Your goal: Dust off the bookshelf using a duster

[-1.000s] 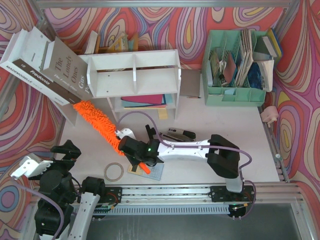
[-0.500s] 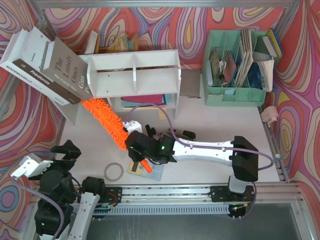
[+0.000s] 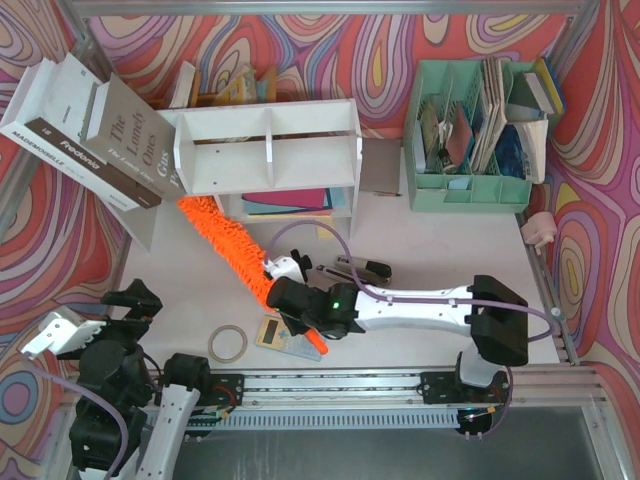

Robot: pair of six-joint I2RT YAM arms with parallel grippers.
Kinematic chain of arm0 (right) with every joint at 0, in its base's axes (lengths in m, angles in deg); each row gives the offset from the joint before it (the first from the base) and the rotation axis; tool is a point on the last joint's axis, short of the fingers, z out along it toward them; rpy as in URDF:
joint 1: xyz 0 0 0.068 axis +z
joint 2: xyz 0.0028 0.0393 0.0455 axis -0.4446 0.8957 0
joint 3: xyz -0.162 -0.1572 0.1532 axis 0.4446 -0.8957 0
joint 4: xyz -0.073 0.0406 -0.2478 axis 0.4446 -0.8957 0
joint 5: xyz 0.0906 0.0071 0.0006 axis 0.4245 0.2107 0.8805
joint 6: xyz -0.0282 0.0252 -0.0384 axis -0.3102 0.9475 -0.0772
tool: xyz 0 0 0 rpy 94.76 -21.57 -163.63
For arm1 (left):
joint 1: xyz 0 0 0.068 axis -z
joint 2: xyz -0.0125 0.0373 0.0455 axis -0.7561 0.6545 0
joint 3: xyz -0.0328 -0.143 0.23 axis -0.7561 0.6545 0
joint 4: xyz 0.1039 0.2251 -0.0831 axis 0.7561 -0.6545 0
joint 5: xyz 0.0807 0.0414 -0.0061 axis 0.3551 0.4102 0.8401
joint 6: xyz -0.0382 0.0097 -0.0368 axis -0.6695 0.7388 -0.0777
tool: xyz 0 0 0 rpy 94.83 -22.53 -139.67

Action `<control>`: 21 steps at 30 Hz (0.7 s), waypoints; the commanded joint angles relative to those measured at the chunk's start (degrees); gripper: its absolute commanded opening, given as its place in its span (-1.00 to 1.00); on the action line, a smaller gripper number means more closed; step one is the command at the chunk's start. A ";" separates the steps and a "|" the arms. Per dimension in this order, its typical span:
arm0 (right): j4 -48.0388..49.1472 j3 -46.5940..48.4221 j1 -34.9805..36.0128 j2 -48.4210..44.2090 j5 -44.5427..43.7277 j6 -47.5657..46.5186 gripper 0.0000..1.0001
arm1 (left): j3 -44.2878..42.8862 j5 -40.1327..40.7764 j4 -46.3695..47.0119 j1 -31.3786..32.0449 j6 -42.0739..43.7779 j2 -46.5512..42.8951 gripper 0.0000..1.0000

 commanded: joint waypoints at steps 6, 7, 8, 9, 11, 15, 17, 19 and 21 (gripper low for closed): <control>-4.27 -11.00 0.01 -14.18 0.39 -4.40 -1.00 | 0.68 -0.28 1.34 -0.39 1.08 -0.53 0.97; -4.98 -12.24 0.08 -15.25 0.79 -4.67 -1.00 | 0.68 -0.28 1.42 -0.39 1.14 -0.56 0.97; -5.63 -13.39 0.02 -16.63 0.89 -4.60 -1.00 | 0.68 -0.35 1.49 -0.39 1.15 -0.57 0.97; -5.99 -14.51 0.08 -17.71 0.87 -4.30 -1.00 | 0.68 -0.36 1.51 -0.39 1.15 -0.51 0.97; -5.70 -17.44 0.09 -20.07 1.21 -3.93 -1.00 | 0.68 -0.36 1.47 -0.39 1.24 -0.49 0.97; -3.89 -21.74 0.02 -21.46 3.51 -3.92 -1.00 | 0.64 -0.28 1.35 -0.39 1.16 -0.64 0.97; -4.36 -22.38 0.07 -20.12 4.63 -3.53 -1.00 | 0.59 -0.28 1.34 -0.39 1.15 -0.60 0.97; -4.97 -22.38 0.06 -18.91 5.49 -3.01 -1.00 | 0.60 -0.28 1.26 -0.39 1.15 -0.58 0.97; -5.12 -22.61 0.11 -19.49 6.07 -2.67 -1.00 | 0.59 -0.21 1.26 -0.39 1.15 -0.75 0.97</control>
